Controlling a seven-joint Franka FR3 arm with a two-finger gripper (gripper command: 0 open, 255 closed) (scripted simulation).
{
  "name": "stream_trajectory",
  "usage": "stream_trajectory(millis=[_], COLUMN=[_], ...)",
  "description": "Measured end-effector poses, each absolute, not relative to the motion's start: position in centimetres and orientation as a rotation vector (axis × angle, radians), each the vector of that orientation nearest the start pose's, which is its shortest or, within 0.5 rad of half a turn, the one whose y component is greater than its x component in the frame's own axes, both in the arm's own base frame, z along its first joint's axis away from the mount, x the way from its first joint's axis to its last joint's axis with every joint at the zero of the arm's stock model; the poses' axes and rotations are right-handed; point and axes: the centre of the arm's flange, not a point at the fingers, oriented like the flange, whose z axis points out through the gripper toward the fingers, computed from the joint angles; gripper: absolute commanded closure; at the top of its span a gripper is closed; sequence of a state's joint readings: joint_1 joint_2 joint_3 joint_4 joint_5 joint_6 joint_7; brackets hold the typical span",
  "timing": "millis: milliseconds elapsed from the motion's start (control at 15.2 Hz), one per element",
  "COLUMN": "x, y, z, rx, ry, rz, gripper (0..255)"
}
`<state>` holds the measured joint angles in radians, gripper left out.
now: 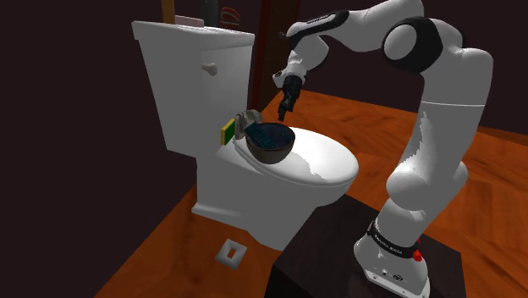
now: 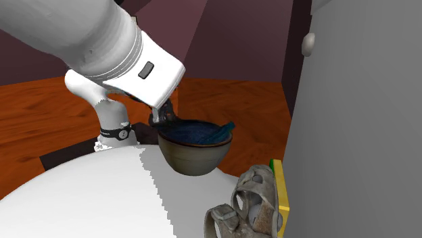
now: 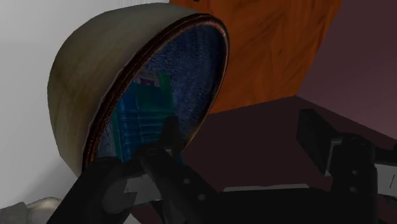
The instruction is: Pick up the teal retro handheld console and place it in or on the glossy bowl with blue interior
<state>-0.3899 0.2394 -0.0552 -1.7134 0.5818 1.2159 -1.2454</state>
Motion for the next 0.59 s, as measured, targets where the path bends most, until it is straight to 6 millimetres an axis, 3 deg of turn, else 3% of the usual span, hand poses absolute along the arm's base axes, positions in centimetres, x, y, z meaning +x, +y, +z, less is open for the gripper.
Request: stream_trajectory(millis=[66,198,396,528,594], x=[52.3,55.3,59.8,60.4,60.4], y=[-16.7,-14.1,-6.6,-0.5,1.6], z=[43.4,44.1,45.2,45.5,45.5], rx=[-2.045,-2.024,-1.913,-1.767,-1.697], ry=[-0.823,-1.035,-1.585,-1.969,-2.112], rz=[0.044,0.12,0.312,0.457,0.513], gripper=[0,0,0,0,0])
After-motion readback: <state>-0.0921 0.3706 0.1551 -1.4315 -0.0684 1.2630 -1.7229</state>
